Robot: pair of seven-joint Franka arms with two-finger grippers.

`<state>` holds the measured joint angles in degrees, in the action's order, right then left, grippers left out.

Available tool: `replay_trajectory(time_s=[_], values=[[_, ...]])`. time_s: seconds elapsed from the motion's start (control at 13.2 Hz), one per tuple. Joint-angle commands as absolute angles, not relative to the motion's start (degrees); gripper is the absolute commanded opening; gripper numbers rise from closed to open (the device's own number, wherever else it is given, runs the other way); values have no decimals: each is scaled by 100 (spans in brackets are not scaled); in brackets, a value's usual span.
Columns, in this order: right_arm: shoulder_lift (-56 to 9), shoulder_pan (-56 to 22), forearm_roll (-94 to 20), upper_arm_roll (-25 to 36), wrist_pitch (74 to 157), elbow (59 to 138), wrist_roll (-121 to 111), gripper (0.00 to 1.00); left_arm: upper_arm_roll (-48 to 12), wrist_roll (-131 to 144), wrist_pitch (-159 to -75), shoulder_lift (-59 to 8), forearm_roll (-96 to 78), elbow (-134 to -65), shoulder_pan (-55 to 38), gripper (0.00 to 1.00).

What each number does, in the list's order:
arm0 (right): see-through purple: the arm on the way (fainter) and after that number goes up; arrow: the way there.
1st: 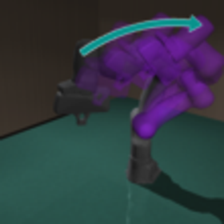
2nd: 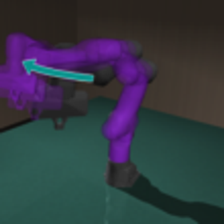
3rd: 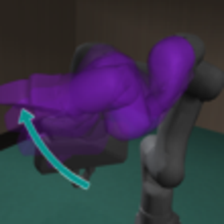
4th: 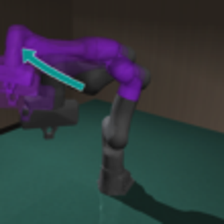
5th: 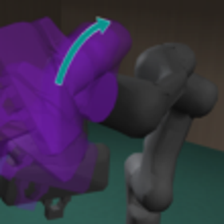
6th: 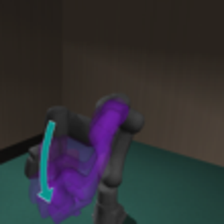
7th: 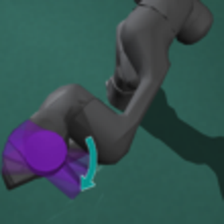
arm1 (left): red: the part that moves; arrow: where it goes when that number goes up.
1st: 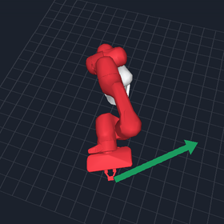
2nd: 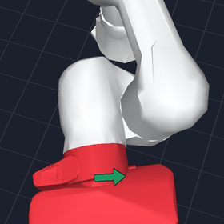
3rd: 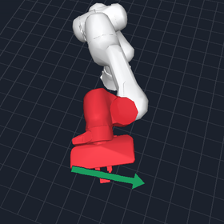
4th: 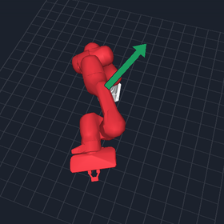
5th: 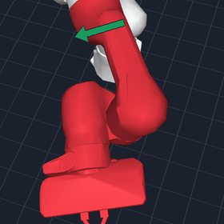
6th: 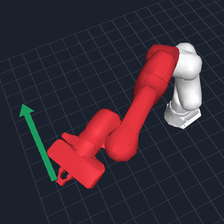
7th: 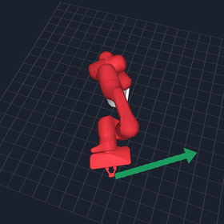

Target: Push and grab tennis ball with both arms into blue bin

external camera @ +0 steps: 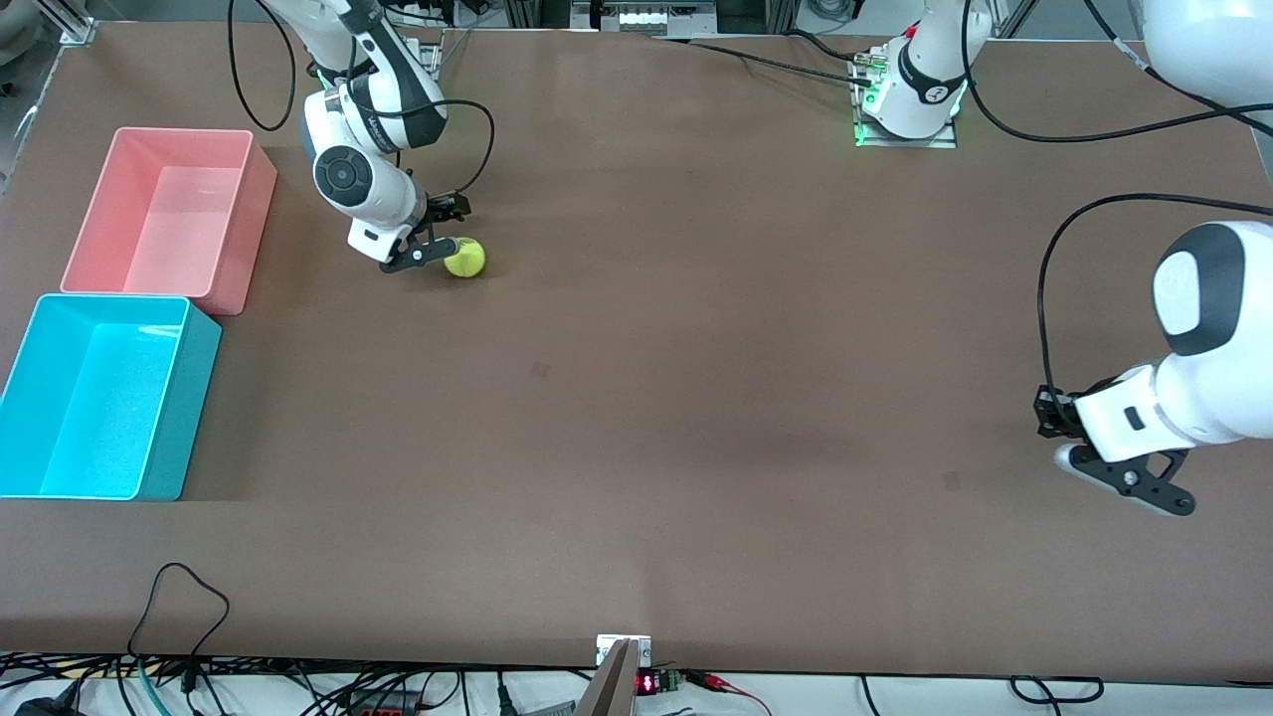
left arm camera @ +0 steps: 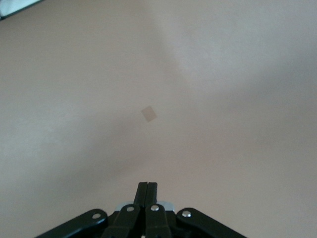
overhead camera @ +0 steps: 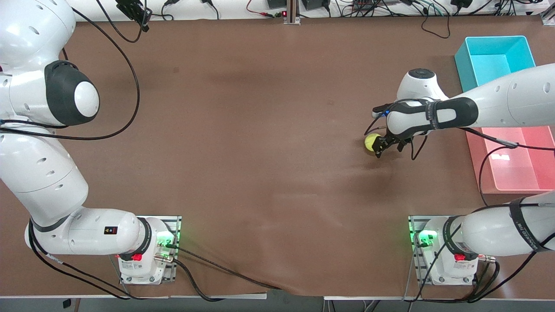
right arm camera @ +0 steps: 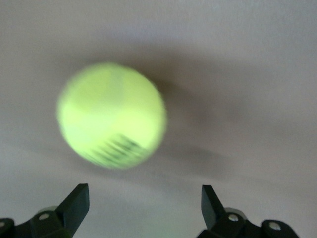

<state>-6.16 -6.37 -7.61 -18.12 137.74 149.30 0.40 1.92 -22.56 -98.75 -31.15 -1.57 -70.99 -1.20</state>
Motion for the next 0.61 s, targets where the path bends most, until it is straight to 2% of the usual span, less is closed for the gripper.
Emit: replay_trajectory(time_s=[0.0, 0.53], values=[[-650, -598, -809, -1863, 13904, 14898, 18, 100, 518, -1925, -9791, -2848, -377, -7128, -369, 0], [-817, -483, -800, -1863, 14124, 14897, -53, 100, 835, -1479, -9782, -2400, -756, -7181, -448, 0]])
